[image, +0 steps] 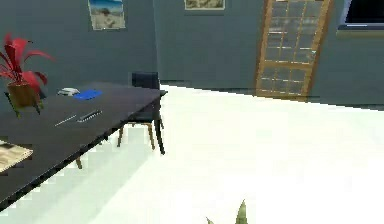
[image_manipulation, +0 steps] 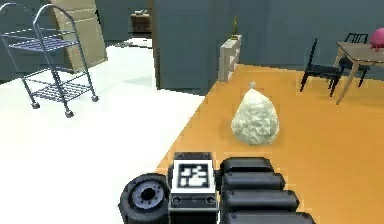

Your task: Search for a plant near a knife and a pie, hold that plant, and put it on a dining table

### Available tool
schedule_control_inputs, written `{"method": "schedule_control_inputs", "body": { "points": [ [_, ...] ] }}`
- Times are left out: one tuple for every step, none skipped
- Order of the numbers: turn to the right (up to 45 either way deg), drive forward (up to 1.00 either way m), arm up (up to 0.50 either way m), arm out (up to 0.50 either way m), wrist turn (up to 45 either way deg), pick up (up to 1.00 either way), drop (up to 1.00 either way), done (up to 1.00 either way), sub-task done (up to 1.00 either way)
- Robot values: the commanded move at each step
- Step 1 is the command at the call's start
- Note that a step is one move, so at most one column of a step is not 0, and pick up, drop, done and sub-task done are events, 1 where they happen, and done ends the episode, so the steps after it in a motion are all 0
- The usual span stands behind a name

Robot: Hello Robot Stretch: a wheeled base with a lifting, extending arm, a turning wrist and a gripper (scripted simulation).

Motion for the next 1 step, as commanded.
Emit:
{"method": "schedule_control_inputs", "body": {
  "points": [
    [0.0, 0.95, 0.00, 0.00, 0.0, 0.00, 0.00, 0.00, 0.00]
  ]
}}
